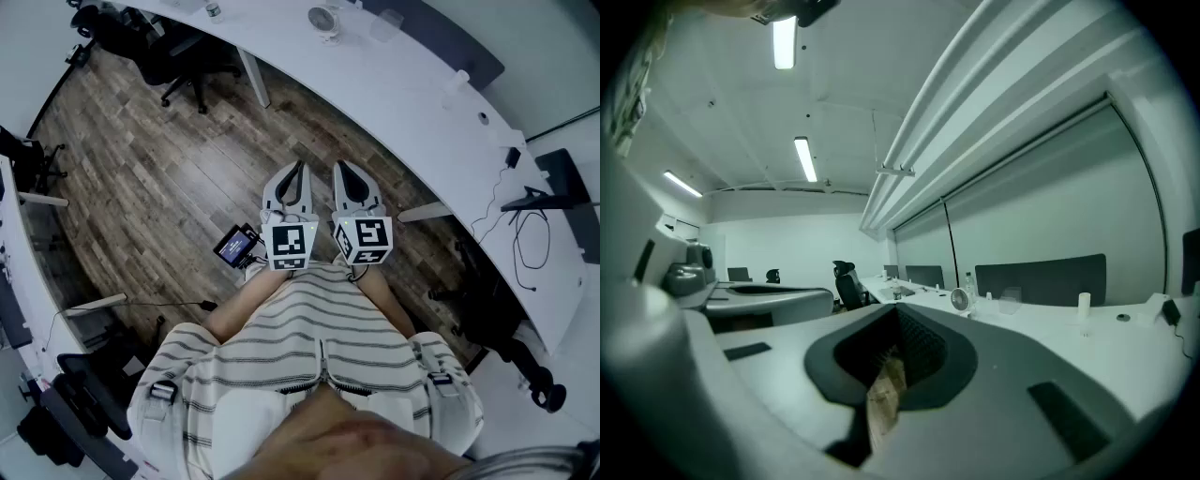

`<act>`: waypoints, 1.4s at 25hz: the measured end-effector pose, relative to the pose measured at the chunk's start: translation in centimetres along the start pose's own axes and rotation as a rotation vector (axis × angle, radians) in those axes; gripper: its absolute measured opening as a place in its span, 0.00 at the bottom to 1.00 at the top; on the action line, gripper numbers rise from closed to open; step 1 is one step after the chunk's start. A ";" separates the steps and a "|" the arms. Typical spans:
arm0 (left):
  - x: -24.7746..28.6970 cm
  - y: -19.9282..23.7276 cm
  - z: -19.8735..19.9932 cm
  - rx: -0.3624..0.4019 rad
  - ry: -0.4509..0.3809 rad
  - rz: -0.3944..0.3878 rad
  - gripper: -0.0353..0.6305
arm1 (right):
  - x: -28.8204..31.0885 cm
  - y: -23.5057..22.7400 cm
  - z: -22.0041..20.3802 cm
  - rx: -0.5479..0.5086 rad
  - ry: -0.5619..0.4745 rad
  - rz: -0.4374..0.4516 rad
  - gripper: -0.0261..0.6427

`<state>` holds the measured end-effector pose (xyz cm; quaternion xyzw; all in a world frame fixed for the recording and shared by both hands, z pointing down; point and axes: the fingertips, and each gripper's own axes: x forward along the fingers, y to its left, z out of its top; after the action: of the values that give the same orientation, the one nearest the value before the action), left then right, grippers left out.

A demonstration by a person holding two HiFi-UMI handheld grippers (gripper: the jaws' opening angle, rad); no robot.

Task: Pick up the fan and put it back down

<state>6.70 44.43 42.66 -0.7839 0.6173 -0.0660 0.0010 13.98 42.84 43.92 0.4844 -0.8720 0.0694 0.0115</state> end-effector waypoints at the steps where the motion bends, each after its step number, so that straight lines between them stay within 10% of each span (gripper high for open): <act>1: 0.0 0.0 -0.1 -0.001 0.001 -0.001 0.07 | 0.0 -0.1 -0.1 0.001 0.000 -0.002 0.06; 16: 0.6 0.5 -0.8 -0.016 0.009 -0.036 0.07 | 0.2 -0.6 0.2 0.048 -0.040 -0.039 0.06; 35: 0.6 11.8 -2.8 -0.053 -0.029 -0.148 0.07 | 7.4 8.0 0.2 -0.024 -0.057 -0.180 0.06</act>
<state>-4.93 41.30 44.46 -0.8280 0.5592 -0.0380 -0.0156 3.30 40.71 43.50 0.5622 -0.8258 0.0437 -0.0014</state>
